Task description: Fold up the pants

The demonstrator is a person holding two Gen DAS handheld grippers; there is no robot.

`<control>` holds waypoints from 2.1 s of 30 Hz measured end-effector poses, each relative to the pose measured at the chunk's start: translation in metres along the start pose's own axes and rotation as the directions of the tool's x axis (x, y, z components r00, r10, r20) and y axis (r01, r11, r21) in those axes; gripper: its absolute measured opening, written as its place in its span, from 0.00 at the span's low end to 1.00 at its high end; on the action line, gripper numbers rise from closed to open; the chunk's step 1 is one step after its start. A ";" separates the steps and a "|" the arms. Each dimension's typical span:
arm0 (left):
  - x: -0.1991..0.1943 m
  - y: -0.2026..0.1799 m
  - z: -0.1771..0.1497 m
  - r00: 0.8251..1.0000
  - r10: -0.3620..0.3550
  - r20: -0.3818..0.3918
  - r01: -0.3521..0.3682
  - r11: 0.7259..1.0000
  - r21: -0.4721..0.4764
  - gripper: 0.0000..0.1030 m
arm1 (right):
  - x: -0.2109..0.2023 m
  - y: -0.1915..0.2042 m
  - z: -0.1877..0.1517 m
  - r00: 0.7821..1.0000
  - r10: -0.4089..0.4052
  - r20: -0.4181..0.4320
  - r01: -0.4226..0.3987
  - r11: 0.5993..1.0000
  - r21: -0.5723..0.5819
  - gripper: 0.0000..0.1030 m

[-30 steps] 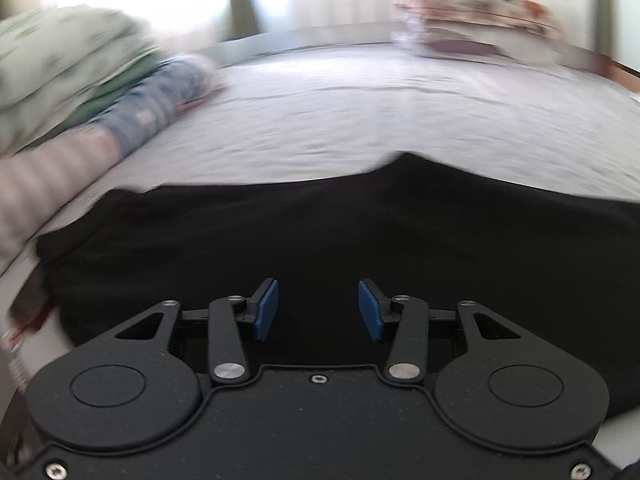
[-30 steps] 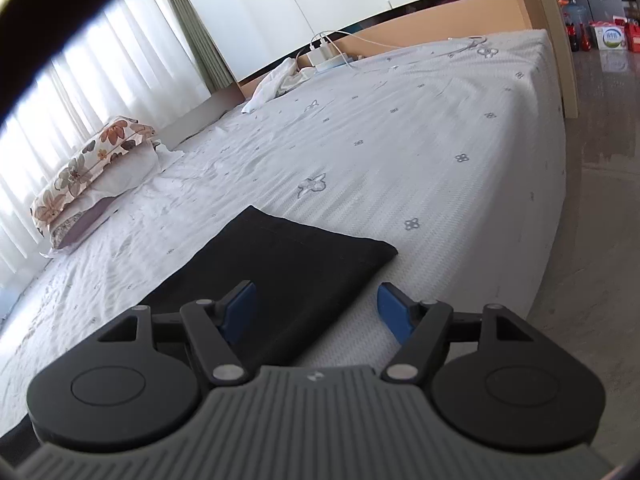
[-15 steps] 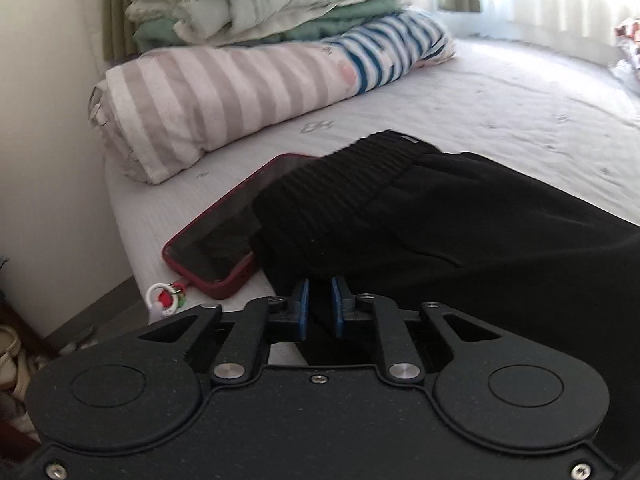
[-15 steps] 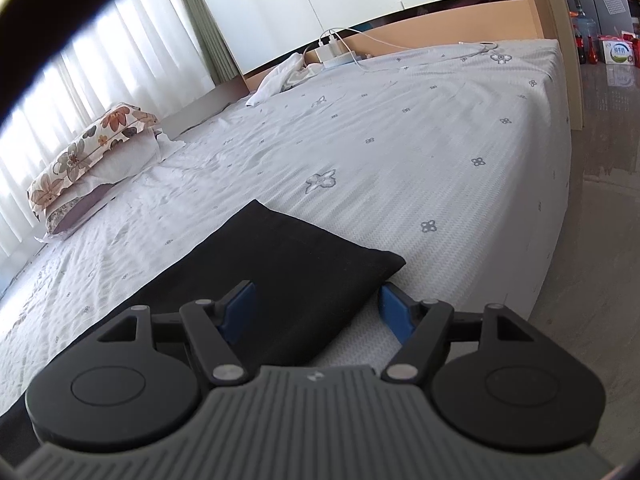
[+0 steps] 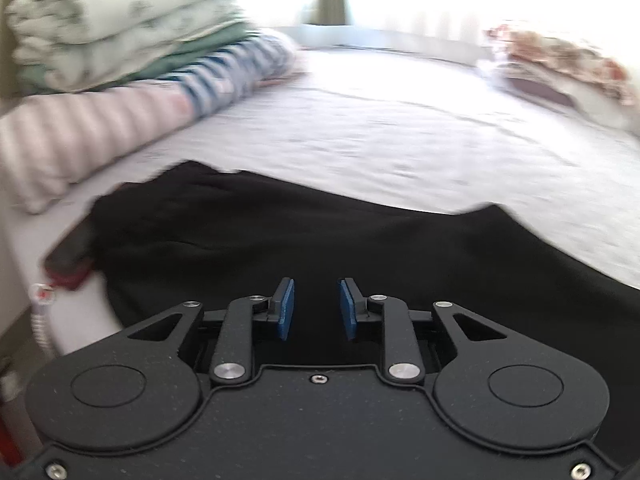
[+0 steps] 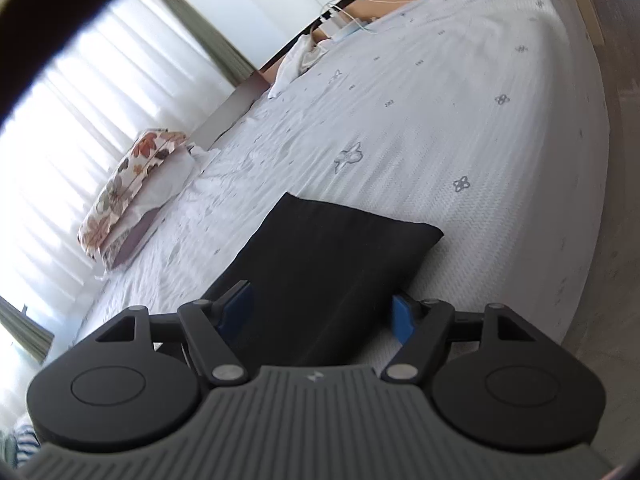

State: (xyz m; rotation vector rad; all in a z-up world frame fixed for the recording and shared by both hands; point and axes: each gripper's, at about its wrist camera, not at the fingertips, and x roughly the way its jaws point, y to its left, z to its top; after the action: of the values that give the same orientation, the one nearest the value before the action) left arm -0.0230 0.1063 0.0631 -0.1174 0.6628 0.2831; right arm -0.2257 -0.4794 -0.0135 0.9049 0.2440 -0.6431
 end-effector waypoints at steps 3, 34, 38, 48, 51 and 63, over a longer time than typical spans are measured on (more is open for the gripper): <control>-0.010 -0.023 -0.009 0.997 -0.082 -0.011 0.082 0.995 0.049 0.28 | 0.015 0.011 0.003 0.999 -0.038 0.004 0.038 0.997 -0.060 0.78; -0.011 -0.014 -0.039 0.982 -0.179 -0.062 0.181 0.983 0.033 0.29 | -0.022 0.294 -0.257 0.806 0.194 -0.559 -0.585 0.403 -0.704 0.33; -0.009 -0.007 -0.041 0.979 -0.196 -0.063 0.197 0.980 0.022 0.30 | -0.041 0.296 -0.276 0.755 0.207 -0.622 -0.651 0.341 -0.678 0.59; -0.019 -0.041 -0.040 0.919 -0.385 -0.085 0.390 0.919 0.062 0.49 | -0.069 0.255 -0.208 0.749 0.261 -0.609 -0.655 0.427 -0.623 0.74; -0.032 -0.062 -0.040 0.880 -0.467 -0.080 0.474 0.871 0.127 0.56 | -0.077 0.239 -0.193 0.751 0.270 -0.603 -0.652 0.444 -0.615 0.79; -0.054 -0.184 -0.079 0.928 -0.371 0.022 0.309 0.804 0.509 0.89 | -0.068 0.186 -0.149 0.931 0.141 -0.338 -0.349 0.617 -0.705 0.93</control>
State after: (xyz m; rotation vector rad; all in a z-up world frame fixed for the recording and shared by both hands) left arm -0.0560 -0.0973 0.0381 0.2771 0.5628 -0.2366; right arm -0.1552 -0.2498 0.0485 0.1733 0.5600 -0.1082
